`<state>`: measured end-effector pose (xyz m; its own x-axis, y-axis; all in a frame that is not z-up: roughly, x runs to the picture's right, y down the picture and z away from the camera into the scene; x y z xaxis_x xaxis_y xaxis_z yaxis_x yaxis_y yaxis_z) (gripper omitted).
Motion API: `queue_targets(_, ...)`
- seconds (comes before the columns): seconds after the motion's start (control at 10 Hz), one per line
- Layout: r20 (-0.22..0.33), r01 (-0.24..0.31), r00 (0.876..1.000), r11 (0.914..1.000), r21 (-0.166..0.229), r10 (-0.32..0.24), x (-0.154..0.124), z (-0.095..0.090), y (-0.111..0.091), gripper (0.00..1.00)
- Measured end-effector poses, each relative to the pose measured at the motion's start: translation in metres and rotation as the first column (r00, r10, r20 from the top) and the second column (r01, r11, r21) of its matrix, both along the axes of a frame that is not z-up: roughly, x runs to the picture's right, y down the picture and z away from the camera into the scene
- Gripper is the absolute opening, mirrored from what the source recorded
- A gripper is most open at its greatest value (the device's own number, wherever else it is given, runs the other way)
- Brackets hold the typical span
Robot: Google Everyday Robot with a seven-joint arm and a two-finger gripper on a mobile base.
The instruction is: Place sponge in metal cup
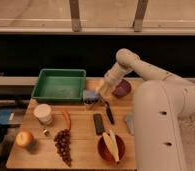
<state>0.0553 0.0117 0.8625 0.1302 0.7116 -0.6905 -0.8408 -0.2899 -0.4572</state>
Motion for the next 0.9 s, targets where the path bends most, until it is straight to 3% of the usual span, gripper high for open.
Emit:
queue_targets(0.3, -0.017, -0.024, 1.0, 0.9981, 0.058, 0.025, 0.01, -0.014, -0.019, 0.6)
queue_targets(0.5, -0.069, -0.066, 0.995, 0.9865, 0.15, 0.077, 0.029, -0.024, -0.045, 0.6)
queue_targets(0.6, -0.106, -0.093, 0.987, 0.9736, 0.209, 0.117, 0.044, -0.028, -0.061, 0.6)
queue_targets(0.8, -0.174, -0.148, 0.962, 0.9362, 0.319, 0.211, 0.082, -0.043, -0.091, 0.6)
queue_targets(0.9, -0.194, -0.161, 0.951, 0.9225, 0.351, 0.24, 0.096, -0.048, -0.098, 0.6)
